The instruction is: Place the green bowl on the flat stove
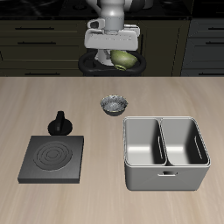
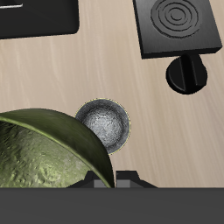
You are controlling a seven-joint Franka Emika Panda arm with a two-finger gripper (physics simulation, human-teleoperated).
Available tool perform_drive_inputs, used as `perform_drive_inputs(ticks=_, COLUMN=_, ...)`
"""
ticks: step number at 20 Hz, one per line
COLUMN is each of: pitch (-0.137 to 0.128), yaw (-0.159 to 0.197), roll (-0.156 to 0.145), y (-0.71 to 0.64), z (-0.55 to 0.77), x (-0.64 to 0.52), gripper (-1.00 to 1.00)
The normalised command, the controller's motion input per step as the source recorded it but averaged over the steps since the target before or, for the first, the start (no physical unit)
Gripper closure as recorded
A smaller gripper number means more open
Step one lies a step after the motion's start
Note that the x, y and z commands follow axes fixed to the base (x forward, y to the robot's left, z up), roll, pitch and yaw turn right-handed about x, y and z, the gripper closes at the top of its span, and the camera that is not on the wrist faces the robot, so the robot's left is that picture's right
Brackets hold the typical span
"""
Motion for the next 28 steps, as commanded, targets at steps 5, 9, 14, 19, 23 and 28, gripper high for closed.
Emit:
perform_drive_inputs(ticks=5, pitch=0.014, yaw=-0.016, roll=-0.037, y=-0.52, z=0.15, x=0.22, gripper=1.00)
perform_drive_inputs(ticks=9, pitch=0.003, yaw=0.033, roll=-0.048, y=-0.43, z=0.15, x=0.30, gripper=1.00)
perform_drive_inputs(ticks=14, pitch=0.017, yaw=0.022, roll=-0.036, y=-0.44, z=0.14, x=0.37, gripper=1.00)
perform_drive_inputs(ticks=19, pitch=0.012, yaw=0.029, roll=-0.021, y=-0.35, z=0.11, x=0.52, gripper=1.00)
perform_drive_inputs(ticks=23, pitch=-0.003, yaw=0.010, roll=0.008, y=-0.13, z=0.09, x=0.33, gripper=1.00)
perform_drive_inputs(ticks=28, pitch=-0.050, yaw=0.022, roll=0.042, y=-0.05, z=0.20, x=0.34, gripper=1.00)
